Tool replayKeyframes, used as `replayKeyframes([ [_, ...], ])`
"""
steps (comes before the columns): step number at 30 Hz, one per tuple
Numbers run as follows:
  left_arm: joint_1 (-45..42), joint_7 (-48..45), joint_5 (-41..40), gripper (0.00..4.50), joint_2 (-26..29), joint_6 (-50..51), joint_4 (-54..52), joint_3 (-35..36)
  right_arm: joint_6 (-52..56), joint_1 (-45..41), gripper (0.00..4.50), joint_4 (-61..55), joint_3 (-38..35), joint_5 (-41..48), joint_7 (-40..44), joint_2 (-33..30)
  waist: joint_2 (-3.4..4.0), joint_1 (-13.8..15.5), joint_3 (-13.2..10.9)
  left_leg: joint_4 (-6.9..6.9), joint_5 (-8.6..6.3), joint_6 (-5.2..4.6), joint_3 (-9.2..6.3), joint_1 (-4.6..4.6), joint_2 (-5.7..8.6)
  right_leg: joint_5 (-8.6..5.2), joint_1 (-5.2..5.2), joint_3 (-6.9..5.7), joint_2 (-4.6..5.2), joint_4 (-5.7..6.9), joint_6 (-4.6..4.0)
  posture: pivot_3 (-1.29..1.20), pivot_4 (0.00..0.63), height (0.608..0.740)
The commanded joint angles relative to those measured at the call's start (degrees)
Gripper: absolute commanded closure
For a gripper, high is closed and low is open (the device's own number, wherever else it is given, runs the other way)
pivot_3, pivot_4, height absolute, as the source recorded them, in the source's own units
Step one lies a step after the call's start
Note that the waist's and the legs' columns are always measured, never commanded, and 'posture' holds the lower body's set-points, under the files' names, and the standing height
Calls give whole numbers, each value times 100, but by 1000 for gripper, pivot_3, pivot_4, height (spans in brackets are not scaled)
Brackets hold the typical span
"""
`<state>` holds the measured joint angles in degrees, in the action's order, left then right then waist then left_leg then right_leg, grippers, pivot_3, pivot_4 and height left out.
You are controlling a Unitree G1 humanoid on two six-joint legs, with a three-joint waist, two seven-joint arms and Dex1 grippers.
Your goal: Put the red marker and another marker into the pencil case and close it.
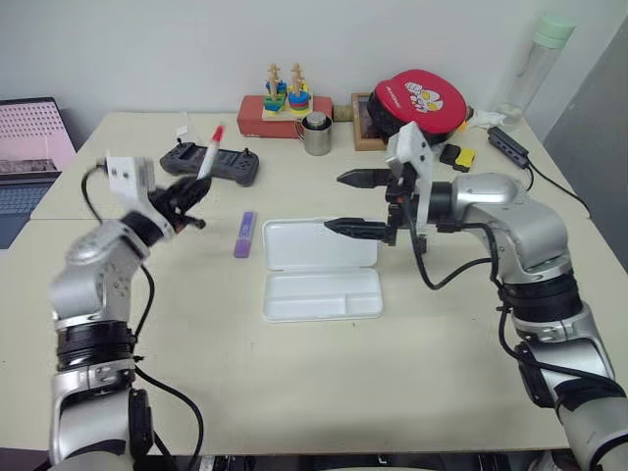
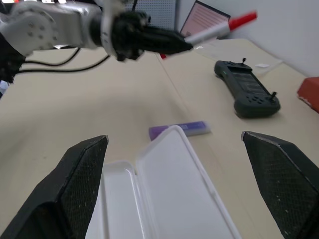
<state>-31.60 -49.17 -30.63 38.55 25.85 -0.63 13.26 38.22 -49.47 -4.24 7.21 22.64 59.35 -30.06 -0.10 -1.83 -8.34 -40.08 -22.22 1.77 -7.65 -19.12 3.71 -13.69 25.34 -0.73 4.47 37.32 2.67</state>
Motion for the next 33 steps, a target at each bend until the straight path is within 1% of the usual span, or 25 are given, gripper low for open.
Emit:
replayKeyframes([
  [1, 210, -1229, 229, 4055, 388, -34, -800, -1230, -182, 70, 0, -247, -305, 136, 136, -273, 5, -11, 2, 6, 0, 0, 1, 3, -1, 0, -2, 0, -1, -7, 0, 0, 150, 740],
  [4, 226, -1841, 908, 4055, 683, -498, -621, -2065, -178, 213, 0, -373, -329, 171, 169, -458, 8, -39, 0, 12, 0, 0, 9, 12, -14, 0, -6, 4, -16, -8, 0, 0, 150, 740],
  [7, 58, -2115, 1709, 4055, 683, -1171, 10, -2766, -175, 299, 0, -460, -346, 121, -3, -540, 12, -59, -3, 11, 0, 0, 22, 14, -27, 0, -3, 6, -30, -4, 0, 0, 150, 740],
  [9, -51, -2154, 2177, 4055, 613, -1635, 489, -3060, -123, 416, 0, -620, -311, 146, -4, -637, 13, -54, -3, 10, 0, 0, 30, 15, -26, 0, -1, 5, -32, -2, 0, 0, 150, 740],
  [12, -259, -2151, 2457, 4055, 396, -1979, 1060, -3208, 81, 673, 0, -1014, -247, 274, 84, -830, 11, -7, -4, 9, 0, 0, 24, 12, -24, 0, -1, 0, -32, -4, 0, 0, 150, 740],
  [15, -403, -2135, 2597, 4055, 211, -2102, 1326, -3209, 220, 886, 0, -1287, -171, 320, 137, -988, 10, 17, -4, 8, 0, -1, 21, 6, -18, 0, 0, -3, -30, -9, 0, 0, 150, 740],
  [20, -376, -2171, 2553, 4055, 56, -1900, 1216, -3116, 374, 1028, 0, -1461, -148, 436, 142, -1069, 9, 16, -5, 5, 0, -1, 17, 3, -16, 1, -1, -4, -26, -11, 3, 0, 150, 740],
  [22, -322, -2174, 2504, 3350, 48, -1820, 1123, -3056, 381, 1030, 0, -1463, -134, 445, 142, -1061, 9, 12, -5, 5, 0, -1, 18, 3, -18, 1, -1, -3, -26, -10, 3, 0, 150, 740],
  [23, -293, -2179, 2468, 3301, 53, -1751, 1066, -3024, 380, 1024, 0, -1454, -127, 443, 143, -1050, 9, 4, -4, 5, 0, -1, 18, 4, -19, 1, -1, -2, -27, -10, 3, 0, 150, 740],
  [24, -278, -2166, 2449, 3107, 58, -1693, 1023, -2992, 384, 1010, 0, -1443, -121, 442, 144, -1043, 9, -1, -4, 5, 0, -1, 18, 5, -20, 1, -1, -2, -28, -9, 3, 0, 150, 740],
  [26, -227, -2107, 2349, 2509, 60, -1524, 889, -2855, 369, 979, 0, -1406, -102, 435, 157, -1027, 9, 2, -4, 5, 0, -1, 18, 5, -20, 1, -1, -2, -28, -8, 3, 0, 150, 740],
  [27, -204, -2049, 2241, 2385, 48, -1404, 785, -2731, 361, 963, 0, -1385, -95, 433, 167, -1021, 9, 5, -4, 5, 0, -1, 18, 5, -20, 1, -1, -2, -28, -8, 3, 0, 150, 740],
  [30, -167, -1952, 1996, 1756, 3, -1120, 559, -2493, 342, 941, 0, -1342, -88, 429, 188, -1015, 9, 4, -5, 4, 0, -1, 18, 5, -19, 1, -1, -2, -28, -8, 3, 0, 150, 740],
  [31, -187, -1823, 1594, 1620, -111, -713, 382, -2199, 332, 931, 0, -1323, -87, 430, 187, -1004, 9, 6, -5, 4, 0, -1, 16, 5, -19, 1, -1, -2, -28, -9, 3, 0, 150, 740],
  [32, -250, -1585, 1189, 1392, -235, -294, 239, -1822, 326, 918, 0, -1306, -88, 435, 187, -995, 9, 7, -5, 4, 0, -1, 15, 4, -19, 1, -1, -1, -28, -8, 3, 0, 150, 740],
  [33, -294, -1407, 916, 1222, -325, 18, 128, -1555, 322, 908, 0, -1294, -91, 440, 189, -990, 7, 8, -5, 1, 0, -1, 16, 4, -19, 1, -1, -1, -28, -7, 3, 0, 150, 740],
])
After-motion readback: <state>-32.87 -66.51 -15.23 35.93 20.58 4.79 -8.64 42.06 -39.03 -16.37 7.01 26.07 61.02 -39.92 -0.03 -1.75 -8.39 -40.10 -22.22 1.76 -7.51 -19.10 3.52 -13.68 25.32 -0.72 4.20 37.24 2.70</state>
